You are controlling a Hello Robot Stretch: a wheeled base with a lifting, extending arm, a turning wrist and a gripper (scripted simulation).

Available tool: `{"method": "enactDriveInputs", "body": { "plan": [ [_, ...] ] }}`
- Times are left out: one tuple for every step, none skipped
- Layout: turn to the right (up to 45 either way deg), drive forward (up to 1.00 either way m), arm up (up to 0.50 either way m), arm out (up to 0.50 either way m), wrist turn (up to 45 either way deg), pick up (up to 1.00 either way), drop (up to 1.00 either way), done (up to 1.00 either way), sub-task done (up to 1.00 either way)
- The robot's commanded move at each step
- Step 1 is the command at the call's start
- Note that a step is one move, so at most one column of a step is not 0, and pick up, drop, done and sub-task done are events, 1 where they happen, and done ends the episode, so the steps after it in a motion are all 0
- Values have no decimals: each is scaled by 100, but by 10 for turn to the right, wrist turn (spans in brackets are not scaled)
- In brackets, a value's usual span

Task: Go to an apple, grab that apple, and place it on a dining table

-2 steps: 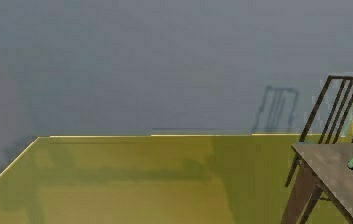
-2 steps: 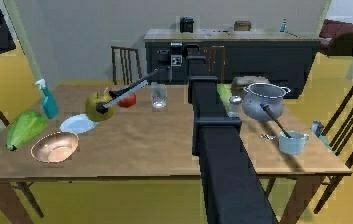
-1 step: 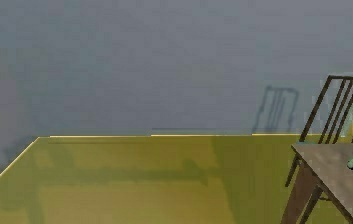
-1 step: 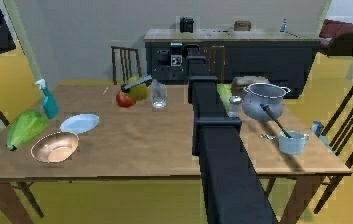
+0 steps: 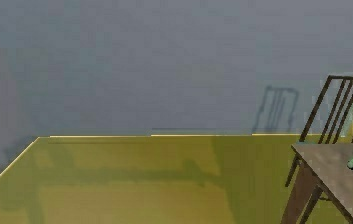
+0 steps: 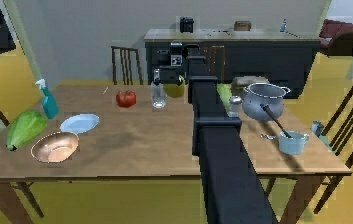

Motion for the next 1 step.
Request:
{"method": "enactDriveInputs", "body": {
  "plan": [
    [0, 0, -32, 0, 0, 0, 0, 0, 0]
  ]
}}
